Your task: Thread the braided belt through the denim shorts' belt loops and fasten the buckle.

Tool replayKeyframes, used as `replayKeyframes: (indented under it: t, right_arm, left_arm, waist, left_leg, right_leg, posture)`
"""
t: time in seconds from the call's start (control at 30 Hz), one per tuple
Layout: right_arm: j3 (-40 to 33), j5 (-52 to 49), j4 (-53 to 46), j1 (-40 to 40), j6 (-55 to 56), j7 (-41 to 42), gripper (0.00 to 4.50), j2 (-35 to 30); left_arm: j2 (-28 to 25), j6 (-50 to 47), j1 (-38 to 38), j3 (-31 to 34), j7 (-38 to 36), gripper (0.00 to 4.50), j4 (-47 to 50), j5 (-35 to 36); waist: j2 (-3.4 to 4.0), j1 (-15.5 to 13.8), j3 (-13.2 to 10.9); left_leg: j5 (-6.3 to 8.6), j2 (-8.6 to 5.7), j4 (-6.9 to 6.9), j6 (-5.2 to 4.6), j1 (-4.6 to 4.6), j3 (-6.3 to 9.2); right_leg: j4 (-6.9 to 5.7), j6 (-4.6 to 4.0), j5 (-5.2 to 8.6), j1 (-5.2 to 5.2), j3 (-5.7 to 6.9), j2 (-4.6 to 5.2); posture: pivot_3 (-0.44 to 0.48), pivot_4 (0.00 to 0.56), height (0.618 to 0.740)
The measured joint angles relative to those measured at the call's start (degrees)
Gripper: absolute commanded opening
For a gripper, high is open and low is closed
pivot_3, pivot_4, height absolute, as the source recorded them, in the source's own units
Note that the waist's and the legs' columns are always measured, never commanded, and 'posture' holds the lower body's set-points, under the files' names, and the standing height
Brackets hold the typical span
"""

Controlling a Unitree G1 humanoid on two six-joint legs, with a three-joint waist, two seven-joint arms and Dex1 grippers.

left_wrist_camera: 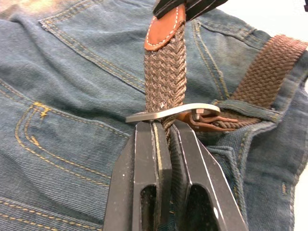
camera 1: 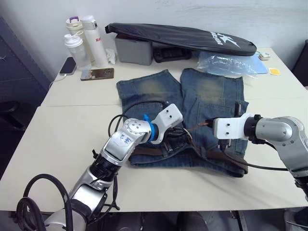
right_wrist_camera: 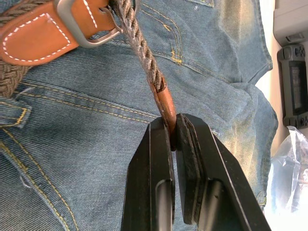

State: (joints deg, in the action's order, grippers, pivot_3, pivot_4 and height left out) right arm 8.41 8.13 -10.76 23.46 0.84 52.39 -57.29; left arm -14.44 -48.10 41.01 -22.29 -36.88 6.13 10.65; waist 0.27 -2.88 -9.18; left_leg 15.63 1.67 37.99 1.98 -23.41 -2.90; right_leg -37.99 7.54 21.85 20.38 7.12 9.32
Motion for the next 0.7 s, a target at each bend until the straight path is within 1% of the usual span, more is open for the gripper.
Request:
replayKeyframes:
  t: [0.03,0.1,0.13,0.17,0.2,0.27,0.3,0.4,0.53,0.6,0.7]
  right_arm:
    - [-0.01,0.31,0.07,0.0,0.62,-0.32,0.0,0.0]
    - [-0.08,0.55,0.46,0.0,1.37,-0.68,0.0,0.0]
    - [-0.08,0.76,0.63,0.0,1.66,-0.71,0.0,0.0]
    - [-0.08,0.94,0.88,0.01,1.8,-0.72,0.0,0.0]
    - [-0.09,1.01,1.17,0.0,1.92,-0.73,0.0,0.0]
    - [-0.09,1.14,1.44,0.0,2.14,-0.72,0.0,0.0]
    - [-0.12,1.2,1.48,0.0,2.37,-0.72,0.0,0.0]
    - [-1.04,1.21,1.47,-0.48,3.05,-0.72,0.0,-0.05]
    - [-2.74,1.25,1.4,-1.74,4.06,-0.72,0.0,-0.77]
    - [-3.53,1.46,1.28,-1.96,4.61,-0.74,0.0,-0.81]
    - [-5.14,1.68,1.28,-2.34,6.26,-0.85,0.0,-1.62]
  left_arm:
    - [-0.12,-0.13,0.02,0.65,-0.34,1.17,0.0,0.41]
    - [-0.42,-0.69,0.25,2.05,-0.98,2.01,0.0,1.24]
    - [-0.89,-1.25,0.4,2.89,-1.66,2.53,0.0,2.14]
    - [-1.64,-1.76,0.55,3.74,-2.56,2.9,0.02,2.98]
    - [-2.82,-2.22,0.73,4.33,-3.61,3.41,0.07,3.73]
    - [-5.08,-3.17,0.82,5.55,-5.81,4.27,0.32,5.23]
    - [-6.42,-3.69,0.84,6.14,-7.12,4.4,0.49,6.19]
    - [-10.51,-4.88,0.9,8.82,-11.21,4.4,0.95,9.35]
    - [-14.24,-5.25,0.95,11.16,-14.22,4.4,0.98,11.48]
    - [-15.68,-5.19,0.7,11.0,-15.49,4.4,1.0,11.7]
    - [-17.36,-4.88,-1.22,8.55,-16.88,4.4,0.81,11.33]
  waist:
    - [0.0,0.05,0.0]
    - [0.0,0.07,0.0]
    - [0.0,0.1,0.0]
    - [0.01,0.13,0.01]
    - [0.01,0.18,0.01]
    - [0.02,0.27,0.01]
    - [0.03,0.3,0.01]
    - [0.03,0.35,0.01]
    - [0.04,0.31,0.02]
    - [0.04,0.29,0.02]
    - [0.05,0.35,0.03]
  left_leg:
    - [0.0,0.0,0.0,0.0,0.0,0.0]
    - [0.0,0.0,0.01,0.0,0.01,0.0]
    - [0.0,0.0,0.01,0.0,0.01,0.0]
    - [0.0,0.01,0.0,0.0,0.02,0.0]
    - [0.0,0.01,0.0,0.0,0.02,0.0]
    - [0.0,0.01,-0.01,0.0,0.02,0.0]
    - [0.0,0.01,-0.01,0.0,0.02,0.0]
    - [0.0,0.01,0.0,0.0,0.02,0.01]
    - [0.0,0.0,0.0,0.0,0.01,0.01]
    - [0.0,-0.01,-0.01,0.0,0.0,0.0]
    - [0.0,0.0,0.0,0.0,0.02,-0.01]
  right_leg:
    - [0.0,0.0,0.0,0.0,-0.01,0.0]
    - [-0.02,0.0,0.0,0.0,-0.01,0.0]
    - [-0.02,0.0,0.0,0.0,0.0,0.0]
    - [-0.04,0.0,0.0,0.0,-0.01,0.0]
    - [-0.04,0.0,0.0,0.0,-0.01,0.0]
    - [-0.04,0.0,0.0,0.01,-0.01,0.0]
    - [-0.05,0.0,0.0,0.01,-0.01,-0.01]
    - [-0.05,0.0,0.0,0.01,0.0,-0.01]
    - [-0.07,0.0,0.0,0.0,-0.01,0.0]
    - [-0.08,0.0,0.0,0.0,-0.03,0.01]
    - [-0.11,0.0,0.0,0.01,-0.04,0.0]
  posture:
    - [0.0,0.15,0.645]
    - [0.0,0.15,0.645]
    - [0.0,0.15,0.645]
    - [0.0,0.15,0.645]
    - [0.0,0.15,0.645]
    - [0.0,0.15,0.645]
    - [0.0,0.15,0.645]
    - [0.0,0.15,0.645]
    - [0.0,0.15,0.645]
    - [0.0,0.15,0.645]
    - [0.0,0.15,0.645]
